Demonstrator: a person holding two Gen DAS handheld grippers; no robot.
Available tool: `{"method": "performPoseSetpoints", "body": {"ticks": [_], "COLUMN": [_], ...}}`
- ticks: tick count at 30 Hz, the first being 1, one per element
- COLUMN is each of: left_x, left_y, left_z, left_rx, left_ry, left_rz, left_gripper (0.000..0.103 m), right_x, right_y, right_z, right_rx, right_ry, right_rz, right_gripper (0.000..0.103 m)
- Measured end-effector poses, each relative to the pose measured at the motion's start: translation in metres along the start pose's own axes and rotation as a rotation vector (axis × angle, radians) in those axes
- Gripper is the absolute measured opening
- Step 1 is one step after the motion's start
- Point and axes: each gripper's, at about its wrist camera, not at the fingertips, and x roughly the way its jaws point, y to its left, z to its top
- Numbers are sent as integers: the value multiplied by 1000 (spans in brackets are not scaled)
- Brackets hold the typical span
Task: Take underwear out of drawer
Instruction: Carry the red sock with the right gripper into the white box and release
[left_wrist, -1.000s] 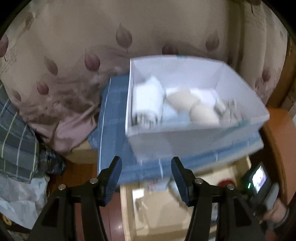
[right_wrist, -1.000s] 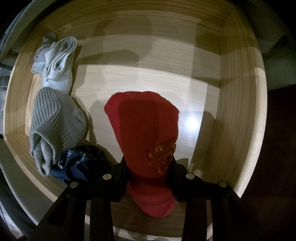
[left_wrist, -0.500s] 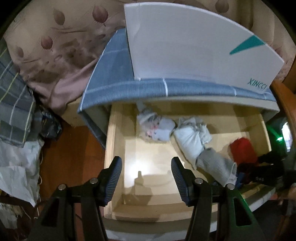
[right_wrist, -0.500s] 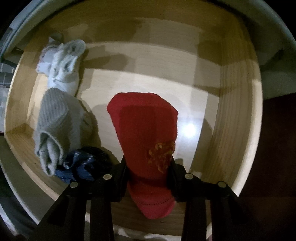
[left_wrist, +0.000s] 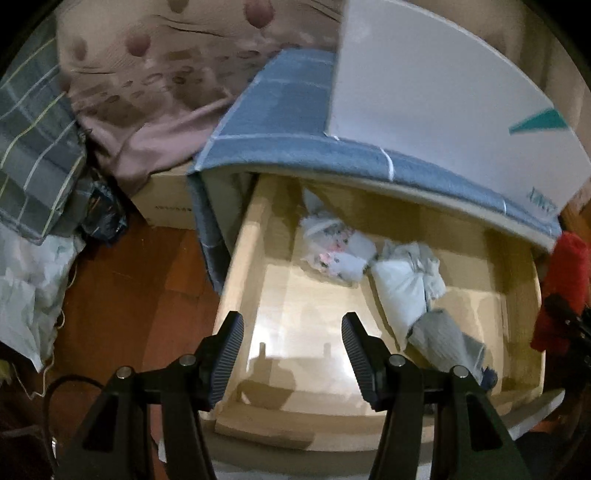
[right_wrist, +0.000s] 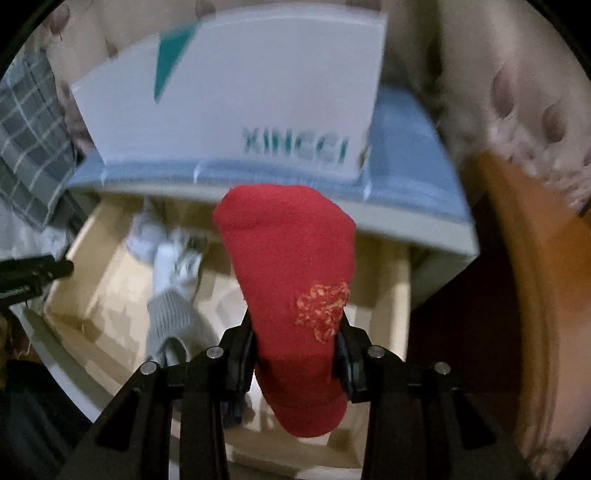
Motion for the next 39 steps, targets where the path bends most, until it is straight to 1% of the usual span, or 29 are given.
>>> {"method": "performPoseSetpoints", "body": {"ticks": [2, 4, 5, 7, 13, 15, 19, 23, 26, 28, 34, 39], "left_x": [-5, -10, -13, -16, -19, -20, -20, -20, -22, -22, -21, -21], "left_y": [2, 4, 5, 7, 7, 6, 6, 9, 11, 11, 10, 11], "left_z": [1, 1, 0, 0, 0, -1, -1, 0, -1, -1, -1, -1], "left_rx": [-11, -18, -23, -30, -26, -18, -14, -27, -32, -34, -32, -31], "left_ry": [-33, -61, -76, -87, -97, -101, -109, -111, -114, -117, -112, -110], "left_rz": [11, 22, 25, 29, 32, 34, 38, 35, 36, 37, 45, 40], "left_gripper": [57, 57, 57, 57, 57, 57, 57, 57, 57, 57, 57, 57], "right_x": [-5, -16, -21, -36, -73, -82, -92, -89, -76, -60, -7, 21], "right_y": [-4, -7, 1, -7, -2, -3, -4, -2, 0, 1, 7, 17], "right_z": [4, 9, 12, 30, 78, 97, 133, 166, 188, 201, 220, 219], "right_rx": [34, 84, 89, 90, 87, 93, 81, 84, 91, 104, 129, 113], "right_ry": [-41, -78, -97, -132, -234, -260, -283, -276, -244, -197, -36, 43], "right_rz": [0, 23, 19, 25, 41, 52, 44, 51, 56, 63, 73, 54], "right_gripper": [34, 34, 34, 34, 34, 34, 34, 34, 34, 35, 35, 35]}}
